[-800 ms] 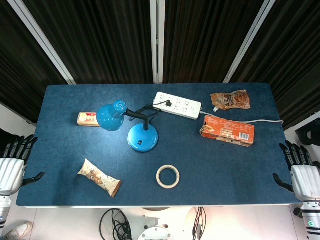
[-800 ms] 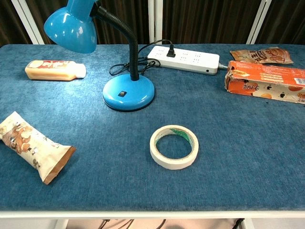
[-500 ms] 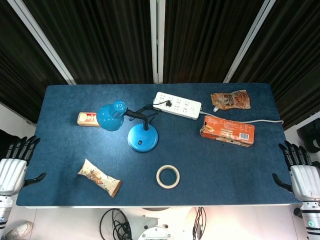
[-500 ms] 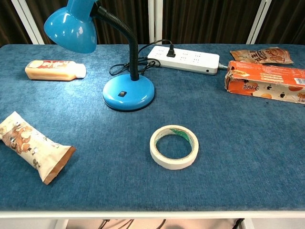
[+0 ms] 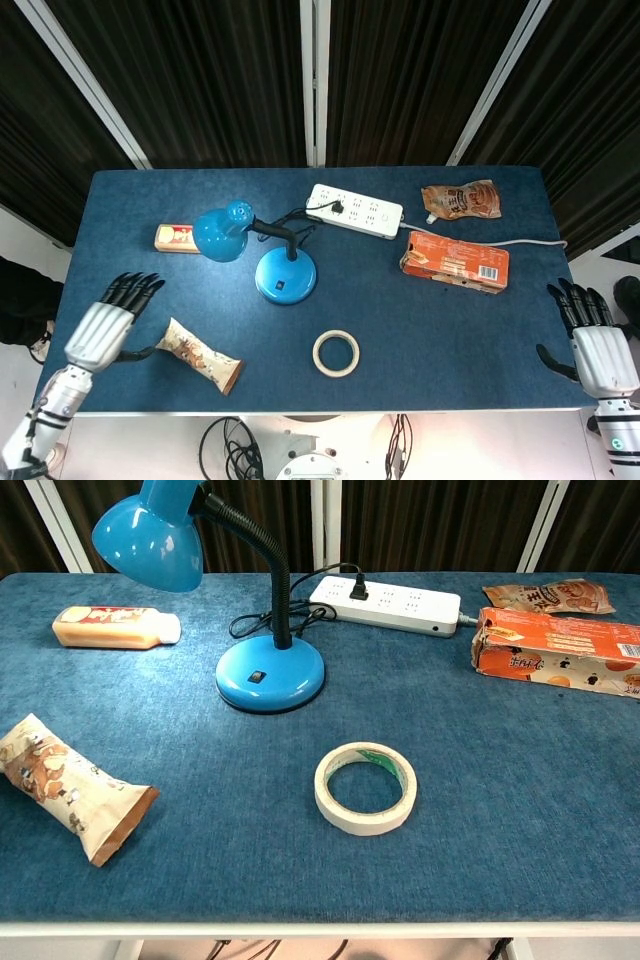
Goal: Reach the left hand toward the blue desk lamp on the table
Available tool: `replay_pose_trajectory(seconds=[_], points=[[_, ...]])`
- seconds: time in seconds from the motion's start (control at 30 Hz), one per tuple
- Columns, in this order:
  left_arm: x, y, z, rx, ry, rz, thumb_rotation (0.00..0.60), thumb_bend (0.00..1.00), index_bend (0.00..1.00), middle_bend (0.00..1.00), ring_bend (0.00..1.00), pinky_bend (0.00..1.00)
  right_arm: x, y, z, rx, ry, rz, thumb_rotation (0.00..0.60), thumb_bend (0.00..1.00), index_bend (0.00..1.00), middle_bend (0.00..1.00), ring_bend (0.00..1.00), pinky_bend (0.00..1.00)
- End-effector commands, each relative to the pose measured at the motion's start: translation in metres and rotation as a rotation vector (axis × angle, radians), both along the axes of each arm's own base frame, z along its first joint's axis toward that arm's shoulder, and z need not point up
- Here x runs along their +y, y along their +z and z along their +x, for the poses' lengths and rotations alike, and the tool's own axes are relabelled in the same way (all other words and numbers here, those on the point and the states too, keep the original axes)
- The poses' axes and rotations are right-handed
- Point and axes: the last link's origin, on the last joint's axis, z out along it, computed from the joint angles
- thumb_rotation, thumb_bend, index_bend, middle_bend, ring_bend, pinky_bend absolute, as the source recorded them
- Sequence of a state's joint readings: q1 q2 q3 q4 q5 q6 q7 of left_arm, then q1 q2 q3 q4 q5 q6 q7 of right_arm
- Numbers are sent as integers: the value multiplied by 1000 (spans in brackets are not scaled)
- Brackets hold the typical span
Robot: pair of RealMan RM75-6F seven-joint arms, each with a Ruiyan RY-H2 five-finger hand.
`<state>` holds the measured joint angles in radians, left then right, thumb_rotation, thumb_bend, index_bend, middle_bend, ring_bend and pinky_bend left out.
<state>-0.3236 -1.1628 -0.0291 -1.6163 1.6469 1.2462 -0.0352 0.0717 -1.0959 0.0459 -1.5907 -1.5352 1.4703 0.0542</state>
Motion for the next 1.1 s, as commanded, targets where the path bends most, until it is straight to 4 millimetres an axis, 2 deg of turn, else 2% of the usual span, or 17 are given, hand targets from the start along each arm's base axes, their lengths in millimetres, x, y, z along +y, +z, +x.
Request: replay_pose_trajectory(seconds=[0.03, 0.13, 0.27, 0.33, 0.37, 0.43, 0.73, 1.1], points=[[24, -31, 20, -48, -27, -88, 600, 17, 115, 5, 0, 0, 2, 4, -2, 2, -1, -6, 600, 210, 0, 0, 0, 0], [35, -52, 30, -52, -27, -139, 600, 28, 158, 0, 0, 0, 4, 8, -5, -1, -7, -14, 600, 210, 0, 0, 0, 0], [43, -75, 46, -83, -37, -181, 590, 175, 198, 0, 0, 0, 8, 13, -10, -2, -20, -21, 600, 211, 0, 0, 0, 0], [46, -82, 52, -86, -60, -176, 557, 234, 212, 0, 0, 0, 9, 15, -12, -2, -26, -26, 600, 210, 0, 0, 0, 0], [47, -86, 55, -84, -74, -169, 522, 262, 216, 0, 0, 0, 9, 16, -14, -2, -29, -29, 600, 210, 0, 0, 0, 0], [50, -94, 59, -81, -88, -162, 485, 282, 217, 0, 0, 0, 10, 18, -16, -3, -32, -32, 600, 210, 0, 0, 0, 0], [67, -123, 70, -61, -72, -184, 470, 289, 195, 0, 0, 0, 11, 21, -21, -9, -43, -35, 600, 210, 0, 0, 0, 0], [82, -138, 78, -59, -59, -198, 466, 294, 187, 0, 0, 0, 10, 21, -26, -12, -61, -40, 600, 211, 0, 0, 0, 0]])
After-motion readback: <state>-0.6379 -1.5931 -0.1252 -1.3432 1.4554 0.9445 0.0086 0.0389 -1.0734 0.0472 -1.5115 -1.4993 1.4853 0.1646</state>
